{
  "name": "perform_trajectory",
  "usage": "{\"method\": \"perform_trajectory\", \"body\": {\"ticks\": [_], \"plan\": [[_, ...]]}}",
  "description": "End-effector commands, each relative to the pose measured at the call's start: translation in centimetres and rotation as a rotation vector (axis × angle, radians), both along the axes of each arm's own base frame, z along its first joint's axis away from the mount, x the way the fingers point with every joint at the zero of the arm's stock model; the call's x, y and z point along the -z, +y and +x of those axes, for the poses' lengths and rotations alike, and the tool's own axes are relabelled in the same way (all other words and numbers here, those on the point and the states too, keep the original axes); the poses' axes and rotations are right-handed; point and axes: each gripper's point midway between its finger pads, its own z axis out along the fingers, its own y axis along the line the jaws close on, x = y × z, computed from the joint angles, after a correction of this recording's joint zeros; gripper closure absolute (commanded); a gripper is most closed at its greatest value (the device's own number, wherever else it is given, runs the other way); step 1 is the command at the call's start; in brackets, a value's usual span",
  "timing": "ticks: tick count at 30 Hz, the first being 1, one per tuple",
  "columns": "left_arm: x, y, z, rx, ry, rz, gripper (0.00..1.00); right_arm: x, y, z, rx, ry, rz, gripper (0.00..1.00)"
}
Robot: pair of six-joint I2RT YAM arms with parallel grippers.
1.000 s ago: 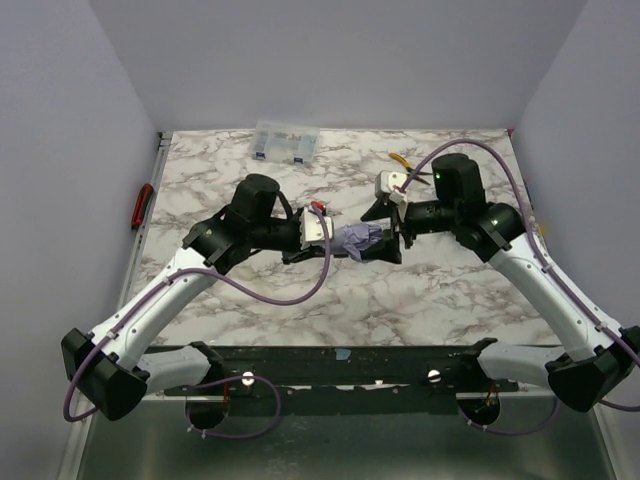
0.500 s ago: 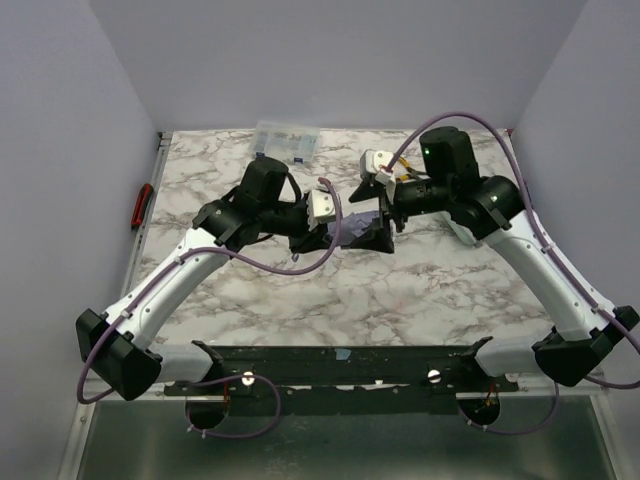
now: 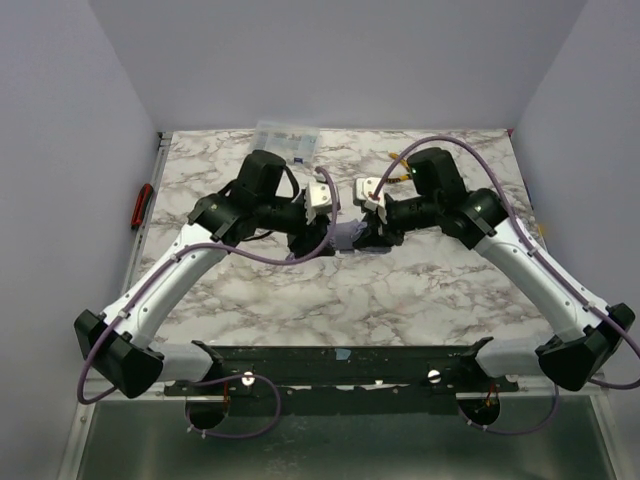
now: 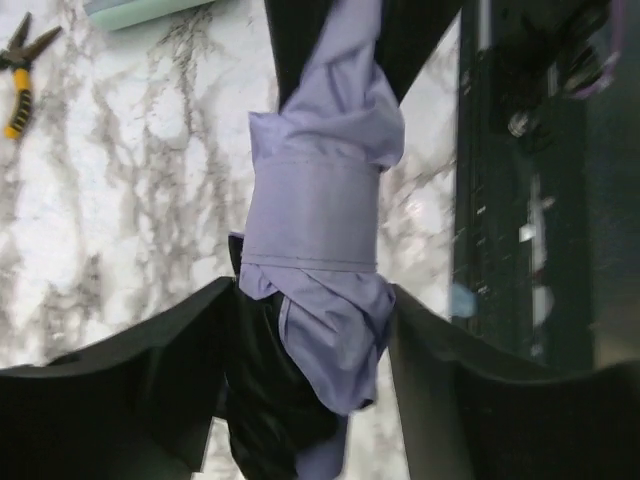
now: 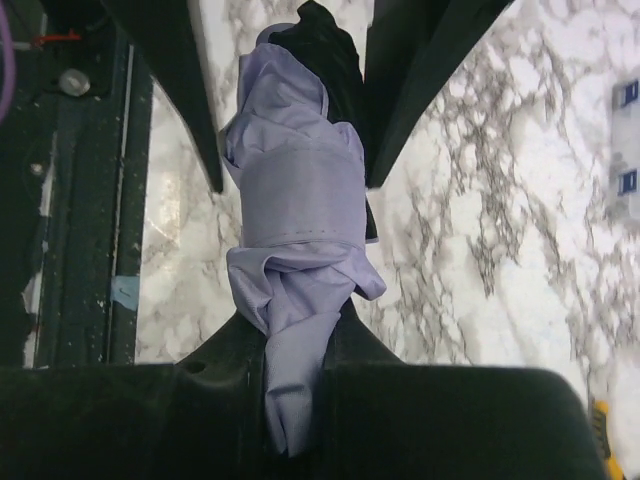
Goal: Open the umbrella
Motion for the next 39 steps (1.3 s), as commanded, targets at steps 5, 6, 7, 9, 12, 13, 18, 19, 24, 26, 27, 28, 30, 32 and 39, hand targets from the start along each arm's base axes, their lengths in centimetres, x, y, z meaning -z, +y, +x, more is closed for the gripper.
{"method": "perform_trajectory", "body": {"ticks": [5, 6, 7, 9, 12, 13, 18, 19, 24, 26, 27, 28, 30, 32, 39], "plan": [[-4.6, 3.7, 0.7, -0.066, -0.081, -0.140, 0.07, -0.4, -1.7, -1.5, 0.043, 0.053, 0.028, 0.99], [-3.8, 4.4, 0.3, -0.059, -0.116, -0.105, 0.07, -0.6, -1.8, -2.0, 0.034, 0.053, 0.038, 0.99], [-2.5, 5.0, 0.0, -0.052, -0.139, -0.066, 0.07, -0.6, -1.9, -2.3, 0.033, 0.055, 0.045, 0.99], [-0.7, 5.9, -0.8, -0.036, -0.166, -0.015, 0.07, -0.7, -1.9, -2.5, 0.038, 0.051, 0.064, 0.99], [1.6, 6.5, -0.9, -0.045, -0.147, 0.039, 0.07, -1.4, -1.7, -3.0, 0.024, 0.062, 0.099, 0.99], [2.2, 6.6, -0.6, -0.057, -0.143, 0.049, 0.08, -1.6, -1.5, -3.1, 0.020, 0.065, 0.109, 0.99], [3.6, 5.8, -0.1, -0.052, -0.137, 0.030, 0.16, -2.6, -1.3, -3.0, 0.024, 0.062, 0.132, 0.99], [3.7, 5.5, -0.1, -0.050, -0.131, 0.031, 0.21, -2.8, -1.3, -3.0, 0.026, 0.060, 0.135, 0.99], [3.9, 5.2, 0.2, -0.059, -0.109, 0.037, 0.62, -2.7, -1.4, -2.6, 0.048, 0.057, 0.126, 0.99], [4.2, 5.6, 0.2, -0.069, -0.108, 0.045, 0.76, -2.5, -1.6, -2.5, 0.058, 0.055, 0.120, 0.99], [4.4, 5.7, 0.1, -0.072, -0.100, 0.045, 0.81, -2.3, -1.7, -2.5, 0.066, 0.056, 0.115, 0.99], [4.6, 5.9, 0.1, -0.073, -0.095, 0.046, 0.90, -2.2, -1.8, -2.5, 0.074, 0.058, 0.112, 0.99], [4.9, 6.4, 0.1, -0.089, -0.087, 0.051, 1.00, -1.9, -2.0, -2.4, 0.087, 0.059, 0.099, 0.99], [5.2, 7.4, 0.3, -0.116, -0.076, 0.060, 1.00, -1.5, -2.5, -2.4, 0.107, 0.058, 0.078, 0.99], [6.6, 12.3, 2.0, -0.244, -0.099, 0.126, 1.00, 0.0, -4.0, -2.6, 0.162, 0.054, 0.015, 1.00]]}}
